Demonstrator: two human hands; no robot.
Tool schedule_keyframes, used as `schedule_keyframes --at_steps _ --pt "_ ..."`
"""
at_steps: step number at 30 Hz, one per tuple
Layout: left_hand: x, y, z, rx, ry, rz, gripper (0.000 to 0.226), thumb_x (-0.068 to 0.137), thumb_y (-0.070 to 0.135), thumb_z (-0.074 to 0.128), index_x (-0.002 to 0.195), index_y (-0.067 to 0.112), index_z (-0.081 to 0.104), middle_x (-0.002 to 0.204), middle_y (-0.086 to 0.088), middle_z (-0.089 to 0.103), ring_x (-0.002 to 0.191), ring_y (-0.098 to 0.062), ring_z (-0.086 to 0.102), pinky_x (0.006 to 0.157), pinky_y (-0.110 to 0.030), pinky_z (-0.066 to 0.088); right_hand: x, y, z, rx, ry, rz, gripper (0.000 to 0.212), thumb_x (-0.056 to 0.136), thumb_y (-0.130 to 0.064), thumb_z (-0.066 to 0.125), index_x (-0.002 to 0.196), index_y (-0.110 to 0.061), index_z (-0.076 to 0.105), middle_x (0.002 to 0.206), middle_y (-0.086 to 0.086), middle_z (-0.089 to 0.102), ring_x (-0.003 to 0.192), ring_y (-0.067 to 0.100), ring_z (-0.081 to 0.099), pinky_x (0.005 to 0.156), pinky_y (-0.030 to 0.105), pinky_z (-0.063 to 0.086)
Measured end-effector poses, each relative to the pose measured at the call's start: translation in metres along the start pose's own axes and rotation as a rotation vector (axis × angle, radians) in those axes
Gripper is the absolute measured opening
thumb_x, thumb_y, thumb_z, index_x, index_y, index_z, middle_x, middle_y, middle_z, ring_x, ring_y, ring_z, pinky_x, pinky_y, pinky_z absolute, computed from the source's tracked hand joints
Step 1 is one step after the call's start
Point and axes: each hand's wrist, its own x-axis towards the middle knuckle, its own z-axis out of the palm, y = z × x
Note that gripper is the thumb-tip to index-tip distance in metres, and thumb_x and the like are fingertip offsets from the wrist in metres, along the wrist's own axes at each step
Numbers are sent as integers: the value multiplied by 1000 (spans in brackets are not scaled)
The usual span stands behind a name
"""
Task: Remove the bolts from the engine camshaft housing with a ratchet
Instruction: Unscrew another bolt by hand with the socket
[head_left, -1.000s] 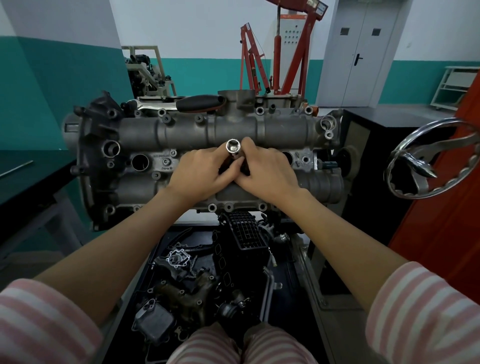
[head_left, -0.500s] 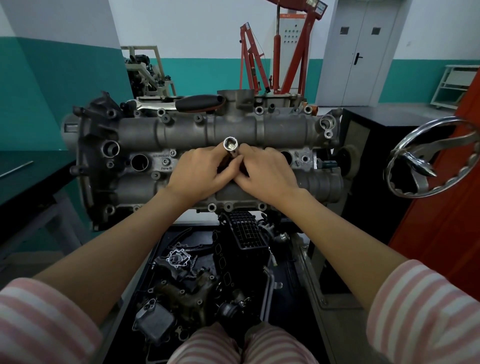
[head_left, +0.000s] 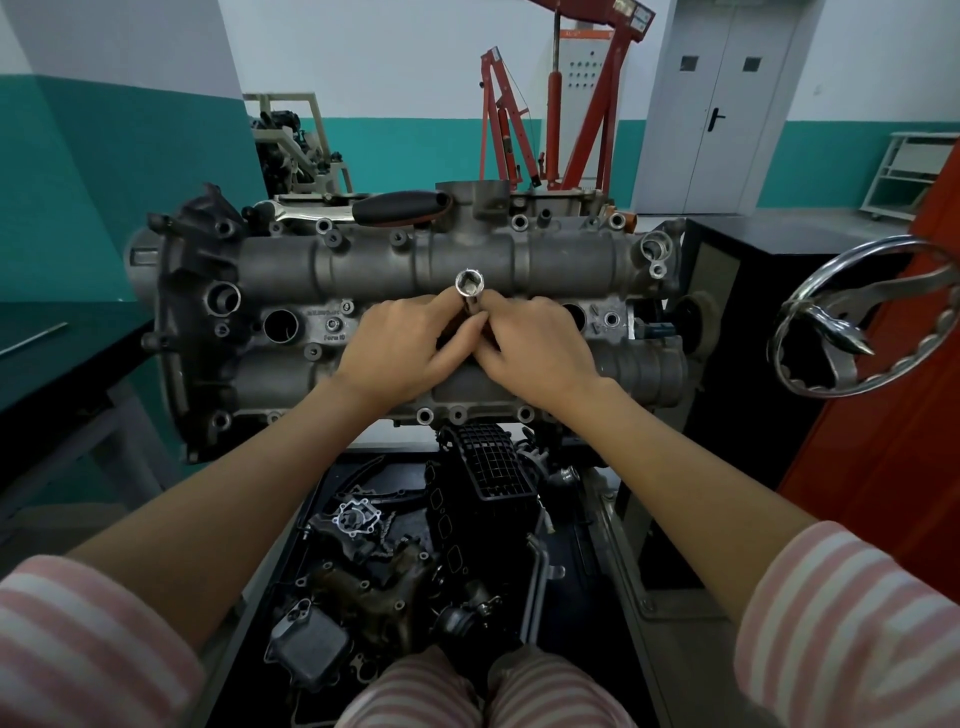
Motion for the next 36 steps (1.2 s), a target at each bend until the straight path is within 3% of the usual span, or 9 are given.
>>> schedule_keyframes --at_steps 7,13,20,26,30,36 --pt "0 1 0 38 -20 5 44 87 39 35 79 2 58 57 -10 58 47 -33 55 48 -26 28 -2 -1 -1 86 5 41 26 90 -34 46 94 -9 44 78 6 64 68 28 58 62 29 26" --pt "0 -2 1 65 -61 -22 62 89 50 26 90 5 68 66 -14 66 60 -33 62 51 -38 43 0 1 1 30 -21 58 29 92 -33 42 99 -13 62 83 5 66 80 25 60 65 27 26" --pt "0 1 0 15 -45 -17 54 87 44 30 90 5 66 64 -11 64 56 -33 59 48 -34 42 1 0 1 36 -6 24 30 92 -32 42 107 -7 50 91 7 66 79 27 60 68 30 29" --pt "-1 1 -1 26 -46 -10 51 85 43 29 80 2 60 60 -10 58 53 -34 56 51 -28 30 -1 -1 -2 72 -2 50 27 90 -36 46 93 -9 48 84 6 65 74 28 59 61 29 23" --pt "0 1 -1 37 -53 -21 58 84 47 25 86 3 62 67 -11 61 60 -36 58 53 -31 35 0 0 -2 31 -29 29 31 92 -36 42 95 -11 60 85 6 66 80 27 60 67 32 32" --pt "0 3 -4 2 -50 -28 56 84 44 28 92 1 64 69 -14 65 61 -36 61 52 -39 46 0 0 -1 23 -2 5 30 94 -34 39 102 -8 52 91 7 65 79 28 59 66 31 29"
